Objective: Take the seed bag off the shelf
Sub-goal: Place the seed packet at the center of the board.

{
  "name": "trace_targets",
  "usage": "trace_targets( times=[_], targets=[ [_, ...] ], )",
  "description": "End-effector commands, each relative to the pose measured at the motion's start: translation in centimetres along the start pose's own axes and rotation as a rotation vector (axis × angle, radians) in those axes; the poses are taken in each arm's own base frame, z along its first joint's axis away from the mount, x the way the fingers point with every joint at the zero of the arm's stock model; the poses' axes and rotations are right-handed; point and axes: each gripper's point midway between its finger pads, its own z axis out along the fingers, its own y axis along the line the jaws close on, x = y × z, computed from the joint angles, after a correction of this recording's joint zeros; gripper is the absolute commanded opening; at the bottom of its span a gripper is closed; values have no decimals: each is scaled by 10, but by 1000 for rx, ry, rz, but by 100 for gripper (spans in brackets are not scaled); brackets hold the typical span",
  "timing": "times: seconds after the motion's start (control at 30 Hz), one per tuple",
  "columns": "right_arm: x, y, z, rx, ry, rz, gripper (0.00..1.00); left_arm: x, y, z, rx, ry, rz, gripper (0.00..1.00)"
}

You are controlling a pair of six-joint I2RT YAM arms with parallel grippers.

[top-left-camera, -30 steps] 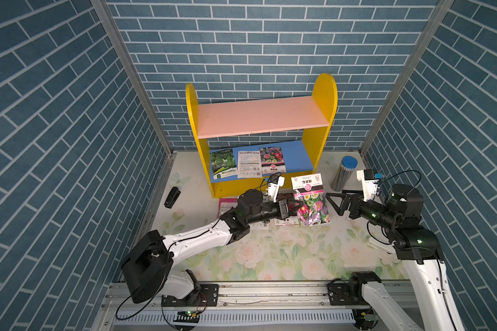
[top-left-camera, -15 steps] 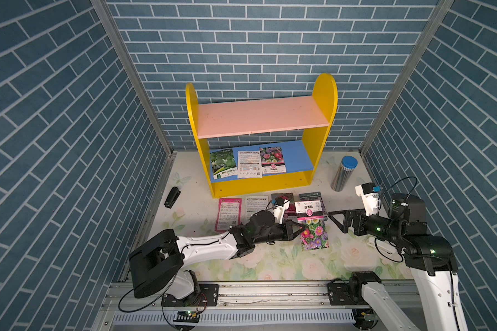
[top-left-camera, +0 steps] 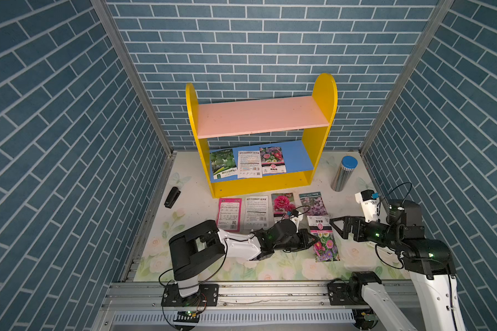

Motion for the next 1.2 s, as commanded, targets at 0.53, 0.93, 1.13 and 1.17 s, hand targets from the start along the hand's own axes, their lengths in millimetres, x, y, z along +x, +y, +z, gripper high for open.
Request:
trace_targets(
  times=[0.53,0.93,1.13,1.17],
  targets=[
    [8,-10,-1,56,10,14,100,22,38,44,-216,74,-48,2],
    [8,-12,-1,66,1,7,100,28,52,51,-328,95,-17,19],
    [7,-13,-3,77,-6,4,100,29,57,49,-369,103,10,36],
    [7,-13,-3,78,-7,3,100,28,57,48,-378,100,18,39]
  ],
)
